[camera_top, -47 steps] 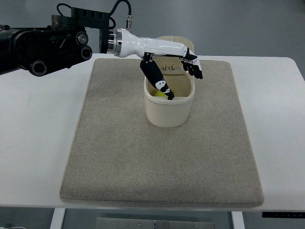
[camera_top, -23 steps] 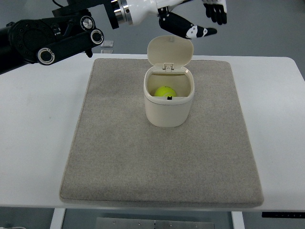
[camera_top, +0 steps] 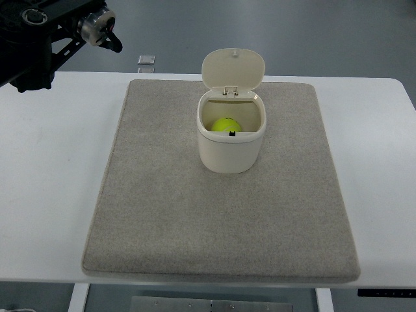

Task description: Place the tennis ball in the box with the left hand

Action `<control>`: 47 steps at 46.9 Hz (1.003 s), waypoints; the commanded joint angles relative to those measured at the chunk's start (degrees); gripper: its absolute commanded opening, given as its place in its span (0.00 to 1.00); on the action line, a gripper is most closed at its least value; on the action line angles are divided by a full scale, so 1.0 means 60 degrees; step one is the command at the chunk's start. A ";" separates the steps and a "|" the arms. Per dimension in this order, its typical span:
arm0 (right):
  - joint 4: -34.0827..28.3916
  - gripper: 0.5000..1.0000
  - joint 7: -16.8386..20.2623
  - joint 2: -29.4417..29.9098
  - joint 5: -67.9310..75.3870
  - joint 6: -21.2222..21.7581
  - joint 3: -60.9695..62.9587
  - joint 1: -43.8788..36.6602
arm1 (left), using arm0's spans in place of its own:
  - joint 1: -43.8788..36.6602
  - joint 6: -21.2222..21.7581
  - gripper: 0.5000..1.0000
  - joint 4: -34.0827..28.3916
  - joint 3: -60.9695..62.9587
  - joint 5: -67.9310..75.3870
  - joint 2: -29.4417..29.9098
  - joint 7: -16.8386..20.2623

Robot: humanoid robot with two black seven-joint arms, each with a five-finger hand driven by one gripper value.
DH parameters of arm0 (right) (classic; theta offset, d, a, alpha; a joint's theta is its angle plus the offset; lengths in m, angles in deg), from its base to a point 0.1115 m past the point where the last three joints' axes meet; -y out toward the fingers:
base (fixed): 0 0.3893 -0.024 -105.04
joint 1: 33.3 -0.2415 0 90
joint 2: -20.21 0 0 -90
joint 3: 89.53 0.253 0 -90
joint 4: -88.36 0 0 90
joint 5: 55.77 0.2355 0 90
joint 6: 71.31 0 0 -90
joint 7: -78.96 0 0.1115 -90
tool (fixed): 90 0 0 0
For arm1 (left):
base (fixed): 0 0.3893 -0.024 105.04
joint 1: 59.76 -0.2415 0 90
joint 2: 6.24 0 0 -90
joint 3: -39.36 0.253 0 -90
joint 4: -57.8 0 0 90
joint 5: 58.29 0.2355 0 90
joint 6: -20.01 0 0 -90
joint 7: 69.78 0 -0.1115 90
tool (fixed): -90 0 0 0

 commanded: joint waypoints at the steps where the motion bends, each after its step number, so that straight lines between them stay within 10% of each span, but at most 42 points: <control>1: 0.0000 0.80 -0.0001 0.0000 0.0000 0.0000 0.0000 -0.0001 | -0.0256 0.0078 0.04 -0.0154 -0.0091 -0.0602 -0.0133 0.0000; 22: 0.0000 0.80 -0.0001 0.0000 0.0000 0.0000 0.0000 -0.0001 | -0.1823 -0.0170 0.05 -0.2249 -0.2419 -0.3445 -0.0822 0.0000; 47: 0.0000 0.80 -0.0001 0.0000 0.0000 0.0000 0.0000 -0.0001 | -0.3918 -0.3495 0.08 -0.4739 -0.4632 -0.3854 -0.1013 0.0000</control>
